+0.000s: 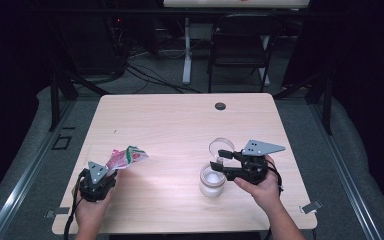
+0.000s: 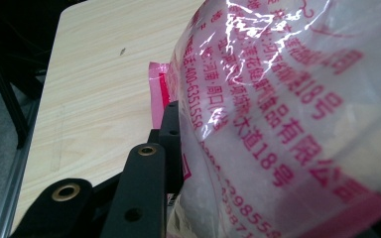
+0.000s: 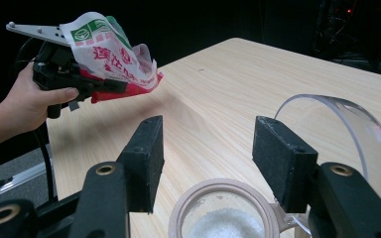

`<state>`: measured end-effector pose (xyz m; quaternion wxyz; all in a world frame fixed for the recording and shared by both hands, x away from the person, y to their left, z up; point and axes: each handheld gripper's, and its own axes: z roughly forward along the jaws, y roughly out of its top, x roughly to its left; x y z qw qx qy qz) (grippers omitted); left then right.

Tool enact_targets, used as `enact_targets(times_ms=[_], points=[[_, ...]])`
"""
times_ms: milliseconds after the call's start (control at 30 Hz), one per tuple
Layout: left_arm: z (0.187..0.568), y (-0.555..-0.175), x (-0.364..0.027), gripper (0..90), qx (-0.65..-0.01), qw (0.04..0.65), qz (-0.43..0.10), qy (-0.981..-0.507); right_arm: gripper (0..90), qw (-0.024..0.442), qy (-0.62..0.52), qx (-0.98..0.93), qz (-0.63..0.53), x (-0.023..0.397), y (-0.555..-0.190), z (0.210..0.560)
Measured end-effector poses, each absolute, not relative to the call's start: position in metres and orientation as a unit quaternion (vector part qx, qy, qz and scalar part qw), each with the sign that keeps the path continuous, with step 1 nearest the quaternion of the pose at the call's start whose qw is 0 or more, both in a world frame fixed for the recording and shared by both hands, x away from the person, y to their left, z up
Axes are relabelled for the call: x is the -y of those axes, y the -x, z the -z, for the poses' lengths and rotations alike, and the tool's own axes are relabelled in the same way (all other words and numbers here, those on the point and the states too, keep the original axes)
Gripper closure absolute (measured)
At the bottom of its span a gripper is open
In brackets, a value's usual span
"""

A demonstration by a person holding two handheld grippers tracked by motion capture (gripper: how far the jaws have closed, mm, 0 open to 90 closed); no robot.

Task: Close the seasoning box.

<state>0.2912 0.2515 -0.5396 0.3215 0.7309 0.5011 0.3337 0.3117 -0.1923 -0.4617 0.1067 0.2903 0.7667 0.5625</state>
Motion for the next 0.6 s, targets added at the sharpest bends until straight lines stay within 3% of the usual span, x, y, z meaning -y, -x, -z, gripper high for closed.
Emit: enact_targets(times_ms=[600], points=[[0.555, -0.297, -0.266, 71.2, -0.548, 0.326, -0.304, -0.708, 46.1, 0.106, -0.289, -0.766, -0.565, 0.192, -0.312, 0.462]])
